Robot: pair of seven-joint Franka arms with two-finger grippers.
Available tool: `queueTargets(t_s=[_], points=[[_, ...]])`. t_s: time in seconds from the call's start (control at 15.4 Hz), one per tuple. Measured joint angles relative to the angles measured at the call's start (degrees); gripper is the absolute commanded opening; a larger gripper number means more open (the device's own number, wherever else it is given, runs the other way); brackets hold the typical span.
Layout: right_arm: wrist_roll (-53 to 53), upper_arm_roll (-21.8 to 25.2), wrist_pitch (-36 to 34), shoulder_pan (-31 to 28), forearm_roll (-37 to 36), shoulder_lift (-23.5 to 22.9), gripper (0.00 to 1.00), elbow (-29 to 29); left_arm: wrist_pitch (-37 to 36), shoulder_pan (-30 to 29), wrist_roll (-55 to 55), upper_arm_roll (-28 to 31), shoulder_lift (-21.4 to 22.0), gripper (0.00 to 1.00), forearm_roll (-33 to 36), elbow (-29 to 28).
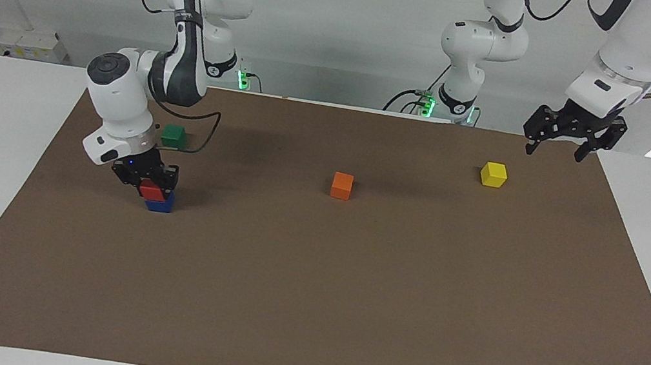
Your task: Transfer red block to right arm and stack on blue block
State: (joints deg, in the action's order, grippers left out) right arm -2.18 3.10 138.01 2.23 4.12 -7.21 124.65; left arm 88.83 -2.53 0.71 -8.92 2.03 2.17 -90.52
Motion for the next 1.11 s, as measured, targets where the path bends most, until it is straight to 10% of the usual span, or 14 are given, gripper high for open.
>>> queueTargets(t_s=[0.07, 0.2, 0.39, 1.11], points=[[-0.38, 0.00, 0.00, 0.00, 0.40, 0.00, 0.00, 0.00, 0.01, 0.00, 0.00, 0.02, 0.01, 1.00, 0.00, -0.02], [-0.45, 0.00, 0.00, 0.00, 0.48, 0.00, 0.51, 0.00, 0.03, 0.00, 0.00, 0.12, 0.05, 1.00, 0.00, -0.18], [-0.46, 0.00, 0.00, -0.01, 0.51, -0.01, 1.00, 0.01, 0.03, 0.02, 0.00, 0.13, 0.16, 1.00, -0.03, -0.49], [-0.47, -0.01, -0.01, -0.01, 0.64, 0.01, 1.00, -0.28, 0.03, 0.02, -1.55, 0.22, 0.94, 1.00, -1.40, -1.69]])
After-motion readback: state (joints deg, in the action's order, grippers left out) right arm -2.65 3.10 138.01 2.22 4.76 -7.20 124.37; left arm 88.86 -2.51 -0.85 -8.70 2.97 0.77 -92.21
